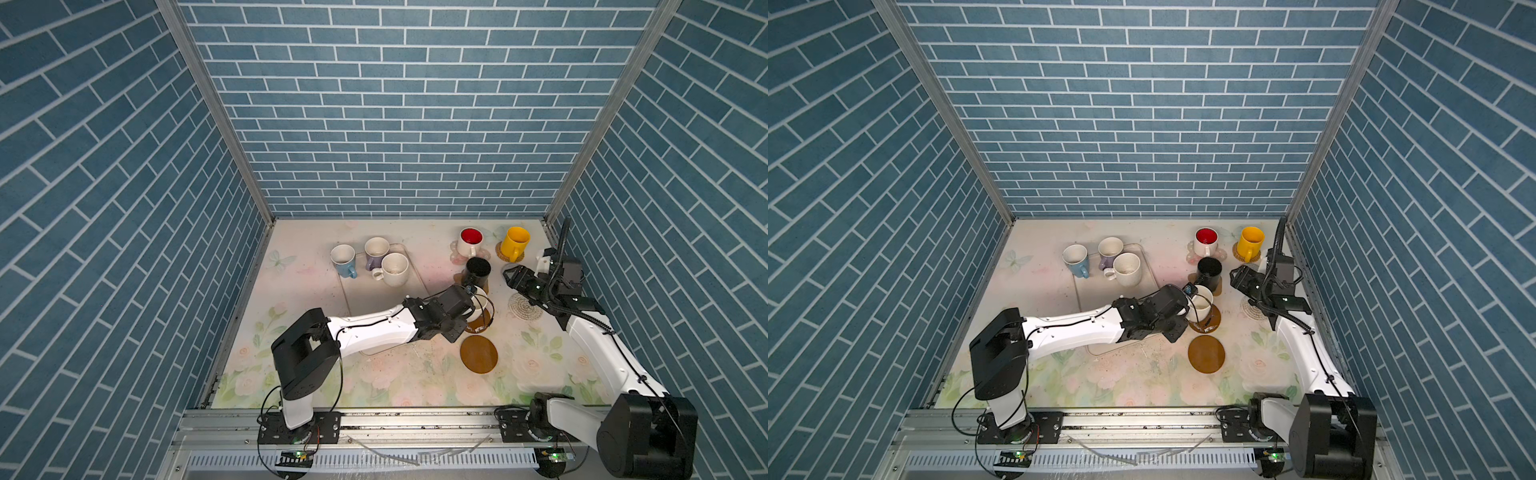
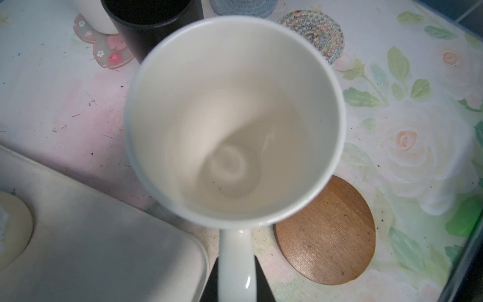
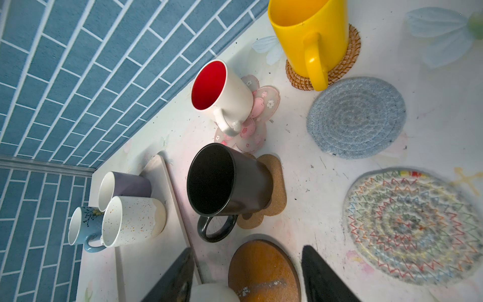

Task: Place cups on coasters
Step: Place the cup on the coaster.

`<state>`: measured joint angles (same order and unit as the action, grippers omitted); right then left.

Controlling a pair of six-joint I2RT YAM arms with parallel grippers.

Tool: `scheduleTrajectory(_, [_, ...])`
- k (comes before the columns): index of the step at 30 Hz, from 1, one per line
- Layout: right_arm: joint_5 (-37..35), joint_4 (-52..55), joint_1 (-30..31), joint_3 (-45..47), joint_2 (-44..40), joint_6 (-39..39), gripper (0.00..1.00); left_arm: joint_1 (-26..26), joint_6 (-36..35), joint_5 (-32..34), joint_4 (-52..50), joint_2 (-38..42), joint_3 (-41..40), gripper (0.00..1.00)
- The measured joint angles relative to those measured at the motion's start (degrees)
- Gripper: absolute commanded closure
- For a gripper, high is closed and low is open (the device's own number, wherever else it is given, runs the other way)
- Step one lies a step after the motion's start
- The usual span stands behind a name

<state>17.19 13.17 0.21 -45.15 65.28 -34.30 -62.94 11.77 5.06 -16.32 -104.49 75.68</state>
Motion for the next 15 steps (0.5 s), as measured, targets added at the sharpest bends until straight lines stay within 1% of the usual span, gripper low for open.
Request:
scheduleTrajectory(8, [-0.2,-0.2,0.0,0.2,0.0,0.0,0.34,0.0,-0.9,-1.4,1.9,-4.3,3.0,1.00])
scheduleTrajectory(15, [-0.3,-0.3,-0.1,0.2,0.0,0.0,0.35,0.0,-0.9,-2.6,3.5,-5.4,3.2,1.00])
